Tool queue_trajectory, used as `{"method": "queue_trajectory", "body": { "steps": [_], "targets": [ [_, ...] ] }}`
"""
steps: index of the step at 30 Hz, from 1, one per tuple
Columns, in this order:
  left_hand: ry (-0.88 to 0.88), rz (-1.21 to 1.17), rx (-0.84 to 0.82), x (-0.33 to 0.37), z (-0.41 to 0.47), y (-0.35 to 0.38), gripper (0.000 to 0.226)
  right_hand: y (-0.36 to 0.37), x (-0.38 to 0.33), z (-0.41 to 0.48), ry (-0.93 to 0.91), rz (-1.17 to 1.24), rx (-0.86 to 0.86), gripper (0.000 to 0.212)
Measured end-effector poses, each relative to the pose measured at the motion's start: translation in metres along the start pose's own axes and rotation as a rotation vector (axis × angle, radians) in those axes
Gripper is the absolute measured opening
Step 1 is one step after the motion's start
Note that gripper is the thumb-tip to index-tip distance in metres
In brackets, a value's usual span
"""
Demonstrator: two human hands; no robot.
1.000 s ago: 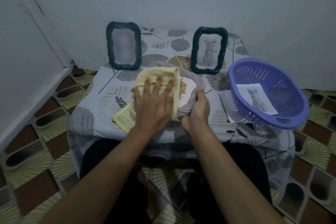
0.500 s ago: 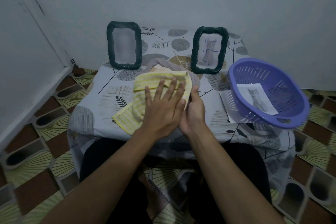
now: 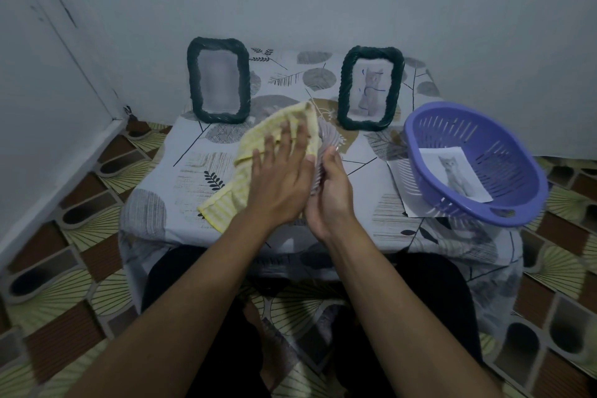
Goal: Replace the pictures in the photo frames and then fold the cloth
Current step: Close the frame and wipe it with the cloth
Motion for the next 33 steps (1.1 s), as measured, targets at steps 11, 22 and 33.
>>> {"method": "queue_trajectory", "body": {
  "steps": [11, 22, 33],
  "targets": [
    [-0.131, 0.214, 0.098, -0.059, -0.002, -0.007, 0.065, -0.017, -0.013, 0.005, -0.185, -0.300, 0.154, 0.042],
    [0.046, -0.060, -0.064, -0.006, -0.013, 0.005, 0.075, -0.012, -0.005, 0.005, -0.346, -0.549, 0.098, 0.035],
    [-0.128, 0.168, 0.045, -0.048, 0.007, -0.007, 0.054, -0.027, -0.026, 0.003, -0.328, -0.424, 0.152, 0.034]
  ]
}}
Point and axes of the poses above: each hand's wrist, its own z-axis towards the middle knuckle, its own y-axis out of the palm, x = y × z, the point moved 1 cm from there along z, towards the middle knuckle, and after that the axes turned 7 degrees about x, right-handed, at the moved point
